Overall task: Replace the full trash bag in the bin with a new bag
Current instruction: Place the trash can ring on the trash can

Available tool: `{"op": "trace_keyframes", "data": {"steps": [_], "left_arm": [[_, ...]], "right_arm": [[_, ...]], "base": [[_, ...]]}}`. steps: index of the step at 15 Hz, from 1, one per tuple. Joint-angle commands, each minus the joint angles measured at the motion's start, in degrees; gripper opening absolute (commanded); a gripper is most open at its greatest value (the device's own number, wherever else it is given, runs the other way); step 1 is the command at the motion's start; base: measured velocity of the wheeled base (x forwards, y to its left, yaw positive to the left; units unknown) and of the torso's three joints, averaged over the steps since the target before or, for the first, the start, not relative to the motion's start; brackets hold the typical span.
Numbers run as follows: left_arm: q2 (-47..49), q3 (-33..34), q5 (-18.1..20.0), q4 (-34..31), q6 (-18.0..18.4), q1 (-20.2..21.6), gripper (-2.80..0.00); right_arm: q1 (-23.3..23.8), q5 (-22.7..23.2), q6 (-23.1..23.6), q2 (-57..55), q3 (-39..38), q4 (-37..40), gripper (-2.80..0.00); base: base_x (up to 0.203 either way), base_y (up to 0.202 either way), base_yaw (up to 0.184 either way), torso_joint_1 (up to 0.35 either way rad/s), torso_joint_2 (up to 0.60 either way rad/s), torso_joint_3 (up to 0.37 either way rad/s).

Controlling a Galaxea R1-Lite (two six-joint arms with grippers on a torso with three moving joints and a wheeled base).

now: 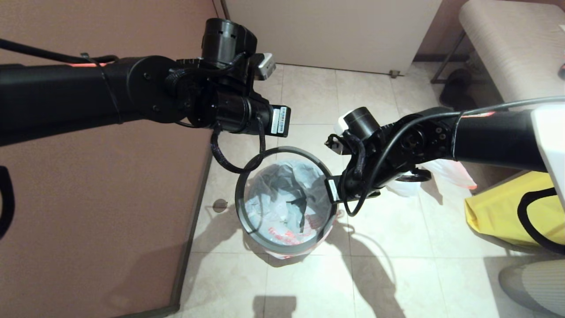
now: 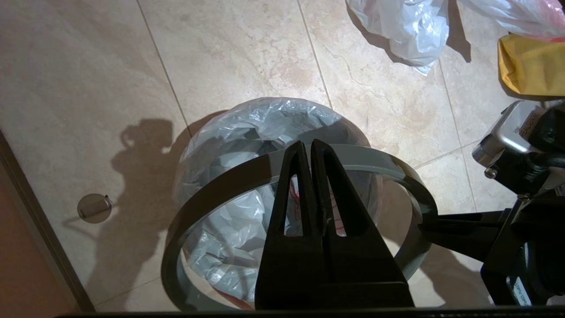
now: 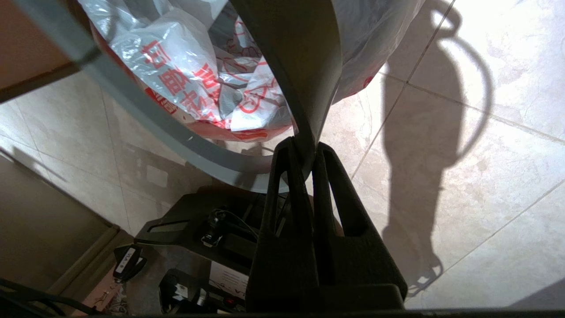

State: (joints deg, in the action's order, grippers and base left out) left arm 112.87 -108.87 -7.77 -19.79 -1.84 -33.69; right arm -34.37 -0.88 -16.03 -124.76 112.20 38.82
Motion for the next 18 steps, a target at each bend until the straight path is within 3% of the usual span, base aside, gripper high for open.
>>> {"op": "trace_keyframes", "data": {"steps": [1, 12, 18], "left_arm": [[0.45, -0.56, -0.06, -0.17, 0.0, 0.47, -2.8], [1.21, -0.91, -0.06, -0.17, 0.0, 0.47, -2.8], [1.68, -1.26, -0.14, -0.13, 0.0, 0.47, -2.8]], "right_arm": [[0.08, 0.04, -0.05, -1.74, 0.03, 0.04, -2.8], [5.06, 0.0, 0.1, -4.82, 0.21, -5.16, -2.8], [4.33, 0.09, 0.99, -7.93, 0.21, -7.68, -2.8]], "base": [[0.0, 0.0, 0.0, 0.0, 0.0, 0.0], [0.0, 0.0, 0.0, 0.0, 0.0, 0.0], [0.0, 0.0, 0.0, 0.0, 0.0, 0.0]]}}
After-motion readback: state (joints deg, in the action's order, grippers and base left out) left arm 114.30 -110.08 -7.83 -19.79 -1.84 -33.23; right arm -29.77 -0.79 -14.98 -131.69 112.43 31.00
